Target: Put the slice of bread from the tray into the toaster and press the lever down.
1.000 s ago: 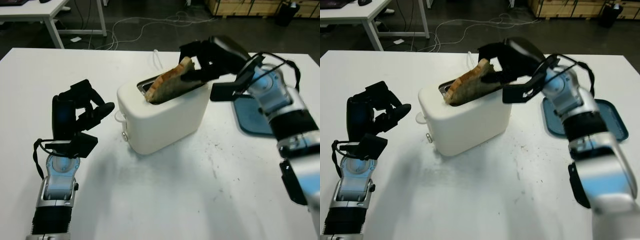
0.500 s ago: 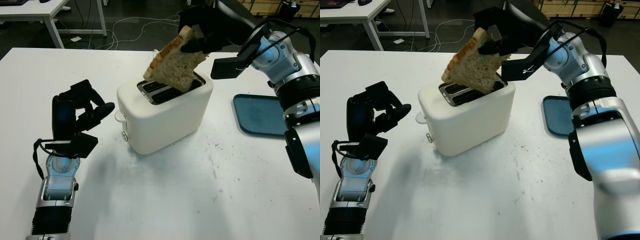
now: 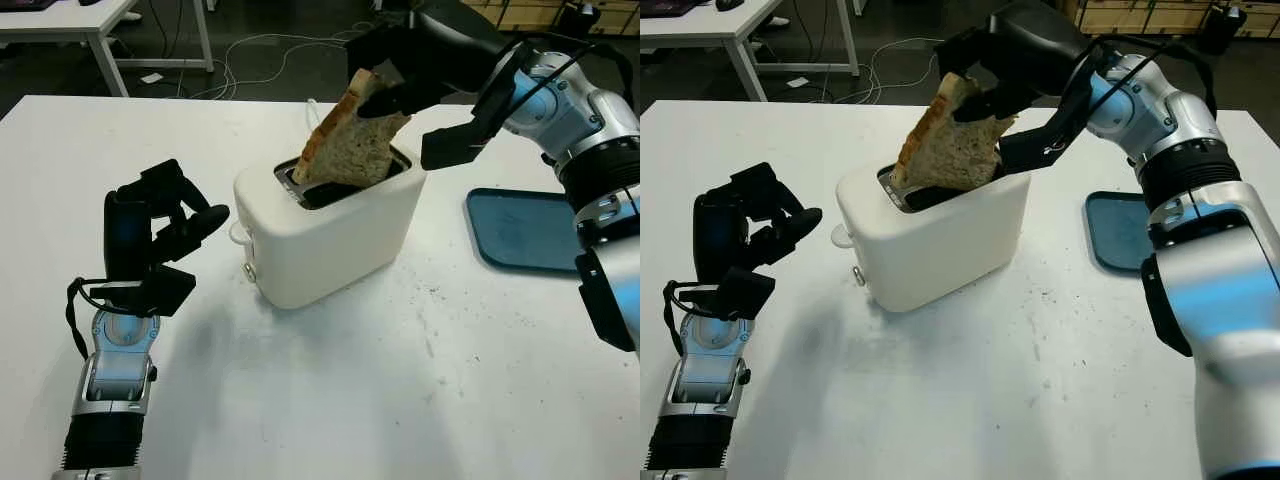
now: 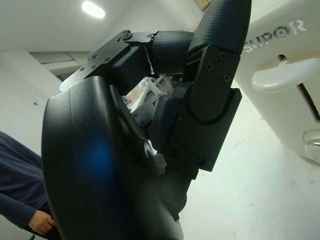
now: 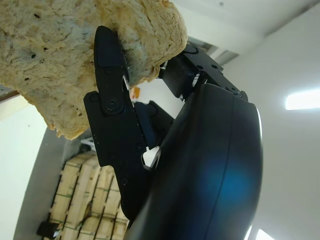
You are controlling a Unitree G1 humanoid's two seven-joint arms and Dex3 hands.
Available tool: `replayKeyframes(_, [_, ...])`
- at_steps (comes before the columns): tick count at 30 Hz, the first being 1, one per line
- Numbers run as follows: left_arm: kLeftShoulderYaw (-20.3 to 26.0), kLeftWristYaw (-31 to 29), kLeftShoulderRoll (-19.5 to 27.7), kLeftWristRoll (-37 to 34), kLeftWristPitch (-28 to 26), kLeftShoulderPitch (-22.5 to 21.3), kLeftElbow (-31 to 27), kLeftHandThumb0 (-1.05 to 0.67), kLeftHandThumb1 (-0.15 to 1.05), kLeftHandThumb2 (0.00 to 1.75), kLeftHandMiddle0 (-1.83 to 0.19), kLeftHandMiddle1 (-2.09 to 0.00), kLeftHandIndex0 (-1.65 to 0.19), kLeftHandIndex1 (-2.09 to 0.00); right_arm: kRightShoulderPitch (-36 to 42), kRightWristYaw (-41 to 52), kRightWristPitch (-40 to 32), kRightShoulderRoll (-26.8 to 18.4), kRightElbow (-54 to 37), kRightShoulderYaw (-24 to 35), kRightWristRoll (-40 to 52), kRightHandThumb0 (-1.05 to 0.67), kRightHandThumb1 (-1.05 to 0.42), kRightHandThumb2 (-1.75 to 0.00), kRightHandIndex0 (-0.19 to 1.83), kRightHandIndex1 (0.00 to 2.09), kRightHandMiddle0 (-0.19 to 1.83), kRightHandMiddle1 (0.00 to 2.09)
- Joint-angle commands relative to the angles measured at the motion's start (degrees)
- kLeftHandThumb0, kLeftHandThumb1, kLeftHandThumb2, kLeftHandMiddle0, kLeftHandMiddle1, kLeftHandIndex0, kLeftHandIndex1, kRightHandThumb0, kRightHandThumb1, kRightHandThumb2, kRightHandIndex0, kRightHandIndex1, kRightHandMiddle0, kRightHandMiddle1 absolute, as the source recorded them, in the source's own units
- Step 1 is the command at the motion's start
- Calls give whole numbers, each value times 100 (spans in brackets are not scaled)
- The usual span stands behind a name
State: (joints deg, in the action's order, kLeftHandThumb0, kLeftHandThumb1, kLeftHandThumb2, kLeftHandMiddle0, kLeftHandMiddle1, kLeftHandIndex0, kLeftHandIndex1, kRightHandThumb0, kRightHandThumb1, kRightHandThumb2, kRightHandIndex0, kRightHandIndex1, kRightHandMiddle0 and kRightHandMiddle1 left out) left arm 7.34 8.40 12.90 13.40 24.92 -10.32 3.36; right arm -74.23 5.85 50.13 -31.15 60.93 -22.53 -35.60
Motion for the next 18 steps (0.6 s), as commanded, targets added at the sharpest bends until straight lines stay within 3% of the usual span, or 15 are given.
replayKeyframes(1, [14,25,-31,-55,-6,57,-48,-86,92,15,-126,-175,-101,-166,-26,100,128,-20,-73,2,74,-48,-92,-23,113,175,93,149])
replayKeyframes(7, [22,-11,2,-97,74,40,12,-86,92,15,-126,-174,-101,-167,-56,78,224,-159,-308,-58,-142,-45,-92,-20,114,175,90,159])
replayKeyframes(18, [19,39,1,-52,60,45,-22,-86,92,14,-125,-174,-100,-166,-243,530,103,-488,-699,-96,-270,-47,-92,-31,105,175,80,174])
